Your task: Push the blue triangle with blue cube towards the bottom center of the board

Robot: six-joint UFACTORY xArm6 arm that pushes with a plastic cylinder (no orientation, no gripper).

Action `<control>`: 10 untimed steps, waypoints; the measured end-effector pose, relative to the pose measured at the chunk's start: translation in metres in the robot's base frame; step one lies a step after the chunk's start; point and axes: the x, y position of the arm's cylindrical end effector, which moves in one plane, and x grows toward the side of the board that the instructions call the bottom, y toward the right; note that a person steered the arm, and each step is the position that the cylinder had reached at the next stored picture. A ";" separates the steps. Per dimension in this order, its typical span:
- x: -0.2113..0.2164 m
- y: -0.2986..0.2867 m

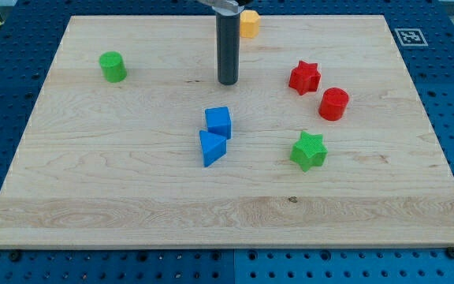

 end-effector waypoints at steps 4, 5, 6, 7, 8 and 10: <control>0.031 -0.014; 0.032 -0.014; 0.044 -0.016; 0.050 -0.016; 0.055 -0.016; 0.064 -0.016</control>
